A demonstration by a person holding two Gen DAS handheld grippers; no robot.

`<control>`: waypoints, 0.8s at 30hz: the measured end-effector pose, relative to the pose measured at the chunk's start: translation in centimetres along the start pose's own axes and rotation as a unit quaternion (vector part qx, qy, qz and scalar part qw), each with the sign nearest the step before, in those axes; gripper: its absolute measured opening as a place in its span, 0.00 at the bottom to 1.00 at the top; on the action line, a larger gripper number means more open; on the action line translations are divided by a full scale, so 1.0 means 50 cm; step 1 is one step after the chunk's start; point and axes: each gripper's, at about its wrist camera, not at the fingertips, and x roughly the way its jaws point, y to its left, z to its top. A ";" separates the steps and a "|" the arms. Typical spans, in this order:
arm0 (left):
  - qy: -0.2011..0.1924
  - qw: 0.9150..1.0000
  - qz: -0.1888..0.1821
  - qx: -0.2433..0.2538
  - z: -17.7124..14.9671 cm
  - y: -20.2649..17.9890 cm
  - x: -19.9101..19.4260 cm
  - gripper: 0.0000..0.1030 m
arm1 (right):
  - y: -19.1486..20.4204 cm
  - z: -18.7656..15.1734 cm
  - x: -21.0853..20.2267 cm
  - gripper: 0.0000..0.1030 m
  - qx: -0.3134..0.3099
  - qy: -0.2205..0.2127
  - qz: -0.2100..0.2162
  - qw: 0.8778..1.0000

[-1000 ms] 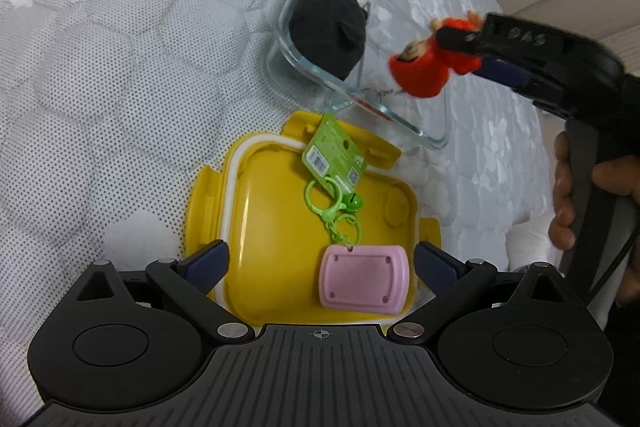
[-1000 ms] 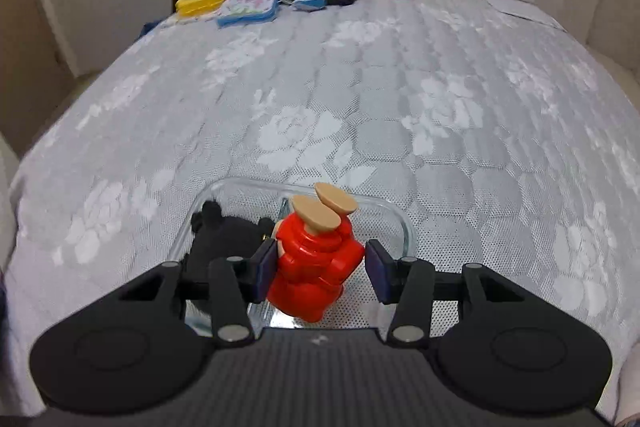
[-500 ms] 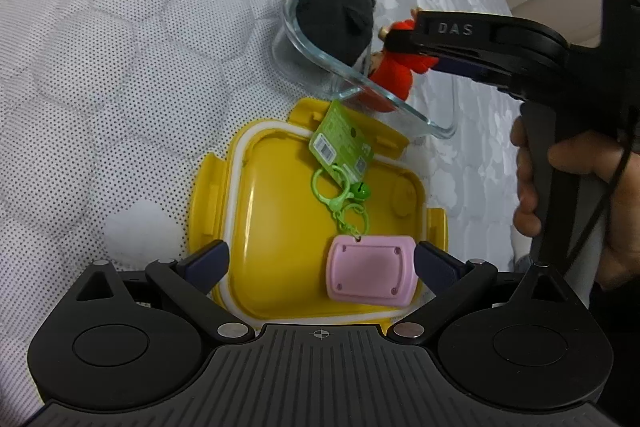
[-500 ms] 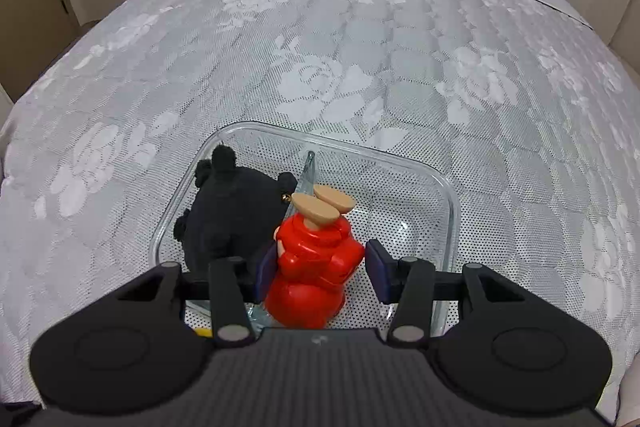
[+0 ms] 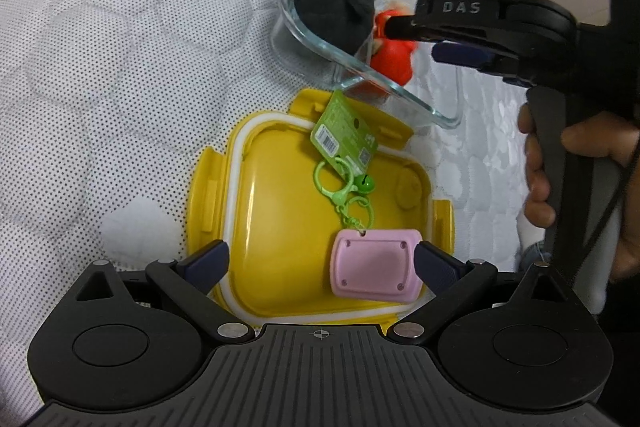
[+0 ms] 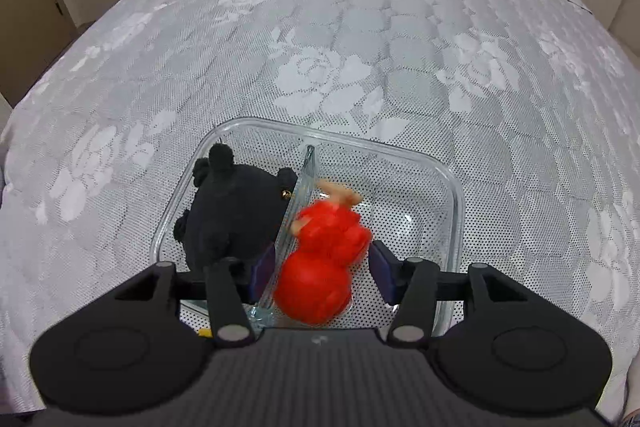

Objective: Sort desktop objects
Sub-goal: 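Lower the red doll into the other glass dish compartment and release, then grasp the pink keychain with the right gripper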

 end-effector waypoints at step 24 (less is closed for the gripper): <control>0.004 0.979 0.111 0.174 0.116 -0.073 -0.097 0.98 | -0.070 -0.137 -0.067 0.60 0.078 0.132 0.116 0.981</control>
